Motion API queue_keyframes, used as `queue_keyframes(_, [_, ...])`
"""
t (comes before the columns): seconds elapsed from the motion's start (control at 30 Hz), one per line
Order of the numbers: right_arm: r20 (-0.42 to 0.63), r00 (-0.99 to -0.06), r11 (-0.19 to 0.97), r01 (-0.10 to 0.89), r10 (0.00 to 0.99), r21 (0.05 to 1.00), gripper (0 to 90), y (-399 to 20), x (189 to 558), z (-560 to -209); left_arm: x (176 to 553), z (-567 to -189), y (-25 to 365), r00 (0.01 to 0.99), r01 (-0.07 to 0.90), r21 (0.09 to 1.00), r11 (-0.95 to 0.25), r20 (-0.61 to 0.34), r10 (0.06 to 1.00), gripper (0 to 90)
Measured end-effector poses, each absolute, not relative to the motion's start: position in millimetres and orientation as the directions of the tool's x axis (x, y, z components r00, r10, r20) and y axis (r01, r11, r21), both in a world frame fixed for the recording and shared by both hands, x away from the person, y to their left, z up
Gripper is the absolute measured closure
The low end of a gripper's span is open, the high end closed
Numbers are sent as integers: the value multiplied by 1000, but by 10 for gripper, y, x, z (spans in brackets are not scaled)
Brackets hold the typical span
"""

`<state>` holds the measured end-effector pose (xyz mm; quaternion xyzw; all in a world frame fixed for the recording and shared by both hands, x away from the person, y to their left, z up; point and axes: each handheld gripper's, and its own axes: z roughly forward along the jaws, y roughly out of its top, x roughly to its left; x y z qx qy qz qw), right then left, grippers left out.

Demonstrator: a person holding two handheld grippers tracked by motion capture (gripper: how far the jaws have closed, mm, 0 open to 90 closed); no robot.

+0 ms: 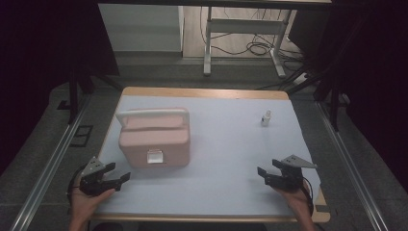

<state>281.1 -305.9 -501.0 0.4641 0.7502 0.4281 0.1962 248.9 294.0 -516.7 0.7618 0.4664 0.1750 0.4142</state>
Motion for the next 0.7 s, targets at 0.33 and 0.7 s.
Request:
queue_keyframes(0.33, [14, -515, 271, 475, 857, 837, 370, -3034, 2784, -5059, 2425, -5162, 2945, 476, 567, 802, -187, -134, 869, 460])
queue_keyframes(0.7, [-53, -550, 347, 446, 833, 825, 371, -2936, 2739, -5045, 2386, -5137, 3039, 444, 577, 807, -128, -178, 878, 883])
